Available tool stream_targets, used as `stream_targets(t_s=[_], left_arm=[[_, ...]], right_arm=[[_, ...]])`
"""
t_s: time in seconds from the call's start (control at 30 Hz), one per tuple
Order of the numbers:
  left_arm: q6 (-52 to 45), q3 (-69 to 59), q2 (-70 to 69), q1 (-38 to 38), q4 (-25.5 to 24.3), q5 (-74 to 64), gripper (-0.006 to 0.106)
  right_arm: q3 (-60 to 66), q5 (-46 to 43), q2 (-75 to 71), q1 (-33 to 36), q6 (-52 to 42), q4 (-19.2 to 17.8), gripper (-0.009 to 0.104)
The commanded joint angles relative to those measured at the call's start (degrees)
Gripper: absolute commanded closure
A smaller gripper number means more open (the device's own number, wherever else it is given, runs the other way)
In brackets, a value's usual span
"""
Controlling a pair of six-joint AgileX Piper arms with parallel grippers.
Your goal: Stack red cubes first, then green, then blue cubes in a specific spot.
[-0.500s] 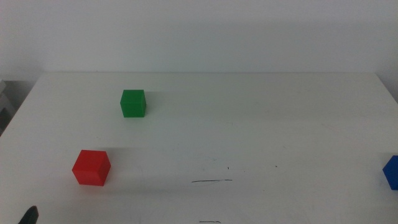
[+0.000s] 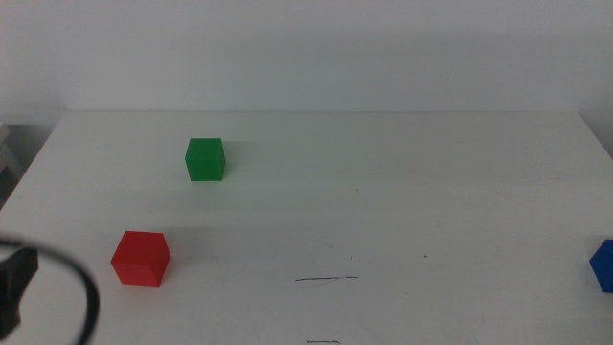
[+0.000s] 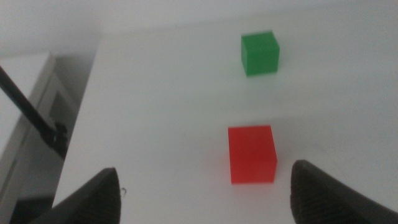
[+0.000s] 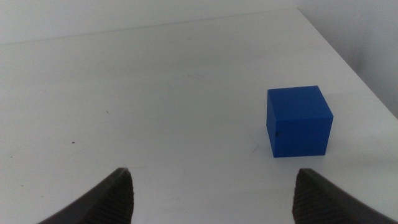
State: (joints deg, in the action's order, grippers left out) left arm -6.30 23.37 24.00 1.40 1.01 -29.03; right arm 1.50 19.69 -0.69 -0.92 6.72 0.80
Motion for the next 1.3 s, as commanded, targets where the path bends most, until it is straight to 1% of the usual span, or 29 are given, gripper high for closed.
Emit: stream_targets(t_s=[0.0, 0.23, 0.47, 0.57, 0.77, 0.93, 1.1, 1.27], left_arm=[[0.36, 8.24, 5.80, 0.22, 0.31, -3.81, 0.007], [0.36, 26.32, 18.26, 0.22, 0.73, -25.07, 0.007], [0.43, 38.22, 29.58, 0.22, 0.68, -38.65, 0.007], [1.85, 40.91, 34.37, 0.22, 1.88, -40.94, 0.007], [3.17, 43.05, 42.39, 0.33, 6.83, -42.56, 0.007], [2.50, 43.05, 48.37, 0.33, 6.92, -41.85, 0.007], [0.56, 43.05, 54.09, 0.41, 7.00, -38.03, 0.007], [1.18, 43.05, 58.64, 3.70, 4.93, -33.48, 0.007]], right_arm=[[-0.55, -4.15, -0.35, -0.43, -0.64, -0.47, 0.030], [-0.55, -4.15, -0.35, -0.43, -0.64, -0.47, 0.030], [-0.55, -4.15, -0.35, -0.43, -0.64, -0.47, 0.030], [-0.55, -4.15, -0.35, -0.43, -0.64, -0.47, 0.030], [-0.55, -4.15, -0.35, -0.43, -0.64, -0.47, 0.030], [-0.55, -4.15, -0.35, -0.43, -0.64, -0.47, 0.030], [-0.55, -4.15, -0.35, -0.43, -0.64, -0.47, 0.030], [-0.55, -4.15, -0.35, -0.43, -0.64, -0.47, 0.030]])
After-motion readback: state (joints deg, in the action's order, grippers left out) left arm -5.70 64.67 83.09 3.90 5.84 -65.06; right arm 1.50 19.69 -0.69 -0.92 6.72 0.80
